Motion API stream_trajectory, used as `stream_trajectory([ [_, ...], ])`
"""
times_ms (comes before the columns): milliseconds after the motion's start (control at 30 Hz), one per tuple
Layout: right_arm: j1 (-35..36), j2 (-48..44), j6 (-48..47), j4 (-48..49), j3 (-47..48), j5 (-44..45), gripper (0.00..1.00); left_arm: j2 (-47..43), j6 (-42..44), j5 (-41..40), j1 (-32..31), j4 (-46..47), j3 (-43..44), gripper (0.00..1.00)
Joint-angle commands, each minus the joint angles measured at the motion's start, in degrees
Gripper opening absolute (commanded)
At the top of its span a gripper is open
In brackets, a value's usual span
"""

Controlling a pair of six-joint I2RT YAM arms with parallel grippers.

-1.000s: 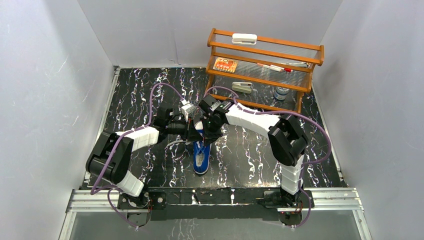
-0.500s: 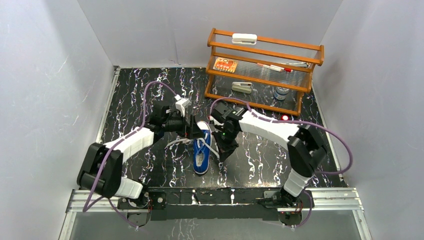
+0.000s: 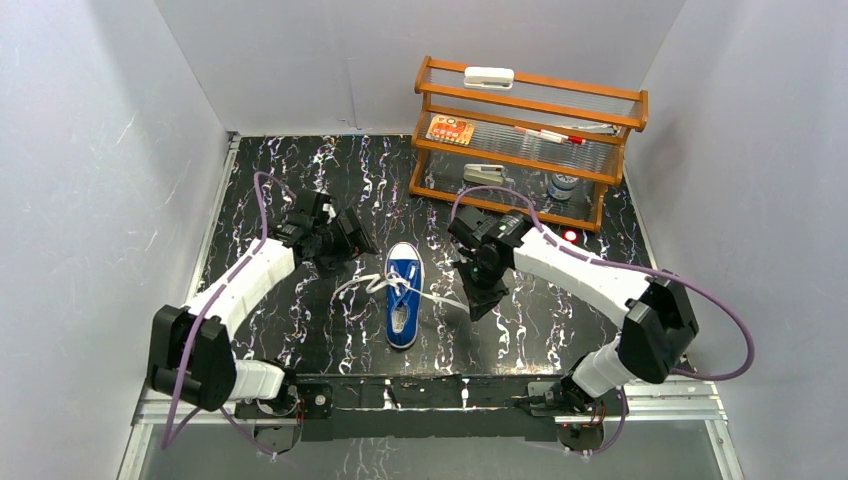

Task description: Tie the shoes

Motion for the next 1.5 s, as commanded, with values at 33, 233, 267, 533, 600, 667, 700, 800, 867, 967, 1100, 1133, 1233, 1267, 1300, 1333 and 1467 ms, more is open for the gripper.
stream_trajectory([
  [33,-0.6,-5.4,2.9,-1.4,-1.4,2.7,0.0,3.8,-17.8,-0.5,3.0,-7.4,0.6,0.8],
  [233,-0.7,-9.0,4.3,0.7,-3.4,2.9,0.0,9.0,-43.8,7.2,3.6,2.7,-6.6,0.71],
  [267,-0.7,-9.8,4.4,1.0,-3.9,3.0,0.0,11.6,-44.3,8.2,3.2,4.0,-6.0,0.76],
  [533,-2.7,-16.9,8.6,-2.0,-2.8,14.8,0.0,11.9,-39.8,2.6,0.5,4.5,-10.2,0.04],
  [600,-3.8,-16.8,9.2,-4.1,-2.8,17.3,0.0,11.1,-38.0,1.4,0.6,3.2,-10.4,0.0],
  [667,-5.6,-15.6,11.0,-7.9,-3.1,21.2,0.0,10.6,-35.5,0.1,0.5,1.3,-9.3,0.0],
  [700,-7.1,-14.9,11.6,-9.7,-3.5,22.7,0.0,10.1,-34.1,-1.2,0.5,-0.1,-8.7,0.0],
  [800,-14.4,-14.1,9.7,-9.5,-6.5,23.7,0.0,9.1,-30.5,-4.9,0.7,-4.7,-6.8,0.0],
  [867,-21.3,-13.8,5.9,-6.5,-8.2,23.3,0.0,9.1,-27.4,-6.5,0.7,-7.2,-5.6,0.0],
  [967,-29.5,-12.0,1.9,-3.3,-9.3,21.1,0.0,7.8,-24.6,-6.9,0.6,-8.4,-5.6,0.0],
  [1100,-35.0,-10.2,1.7,-1.4,-10.8,20.4,0.0,5.2,-23.4,-8.9,0.7,-10.5,-7.7,0.0],
  [1133,-36.6,-9.9,1.4,-0.7,-11.1,20.0,0.0,4.7,-23.0,-9.1,0.7,-11.0,-8.1,0.0],
  [1233,-43.5,-8.6,0.1,2.9,-12.7,17.7,0.0,4.4,-21.9,-9.9,0.7,-11.5,-8.4,0.0],
  [1267,-46.4,-8.0,-0.4,4.3,-13.7,16.5,0.0,4.6,-21.3,-10.1,0.7,-11.4,-8.2,0.0],
  [1300,-47.2,-7.3,-0.8,5.3,-14.0,16.0,0.0,5.0,-20.7,-10.2,0.7,-11.5,-7.9,0.0],
  [1333,-48.6,-6.4,-1.1,6.1,-14.2,15.9,0.0,5.3,-20.1,-9.9,0.6,-11.5,-7.5,0.0],
  [1467,-49.2,-5.3,-2.3,8.9,-13.8,13.2,0.0,5.2,-16.8,-8.0,0.7,-10.8,-6.6,0.0],
])
